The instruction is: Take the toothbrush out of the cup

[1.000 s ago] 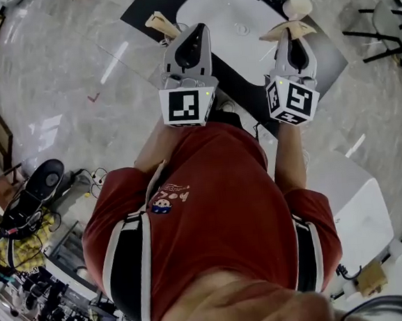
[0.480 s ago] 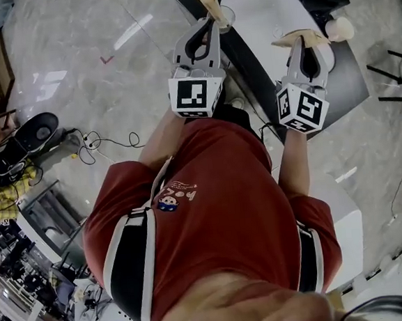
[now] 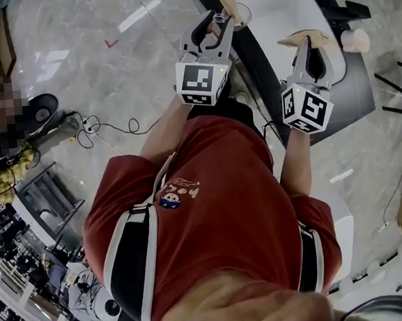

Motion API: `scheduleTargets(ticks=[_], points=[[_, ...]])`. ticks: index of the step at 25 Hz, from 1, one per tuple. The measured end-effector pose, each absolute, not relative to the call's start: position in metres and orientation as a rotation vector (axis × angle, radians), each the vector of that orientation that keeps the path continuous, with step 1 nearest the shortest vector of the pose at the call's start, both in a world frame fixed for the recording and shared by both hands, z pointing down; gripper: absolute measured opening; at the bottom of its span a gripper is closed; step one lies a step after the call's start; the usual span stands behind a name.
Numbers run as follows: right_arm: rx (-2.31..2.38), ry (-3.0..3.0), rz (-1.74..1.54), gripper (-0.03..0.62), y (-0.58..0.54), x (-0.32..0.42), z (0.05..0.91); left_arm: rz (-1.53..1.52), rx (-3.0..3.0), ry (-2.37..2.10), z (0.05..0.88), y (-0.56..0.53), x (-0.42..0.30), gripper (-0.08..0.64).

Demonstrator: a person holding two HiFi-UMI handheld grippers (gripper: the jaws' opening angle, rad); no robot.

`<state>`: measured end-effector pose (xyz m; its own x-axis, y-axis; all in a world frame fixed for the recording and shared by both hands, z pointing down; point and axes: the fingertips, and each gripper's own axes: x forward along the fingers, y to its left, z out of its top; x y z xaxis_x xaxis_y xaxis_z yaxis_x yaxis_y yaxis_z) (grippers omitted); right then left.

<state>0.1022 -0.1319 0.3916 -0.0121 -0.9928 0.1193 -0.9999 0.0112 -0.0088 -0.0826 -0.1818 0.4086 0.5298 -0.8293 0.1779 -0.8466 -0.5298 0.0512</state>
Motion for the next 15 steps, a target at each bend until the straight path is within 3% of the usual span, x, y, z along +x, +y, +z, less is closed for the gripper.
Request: scheduleTargets(ticks=[4, 15], points=[[2.138, -2.171, 0.162, 0.034, -0.145, 0.101, 0.399, 0.261, 2.599, -1.406, 0.429, -0.198, -0.080, 0.190], [2.109, -2.137, 0.231, 0.034, -0.180, 0.103, 0.424, 0.385, 2.519, -1.314, 0.479, -0.233, -0.075, 0.209]])
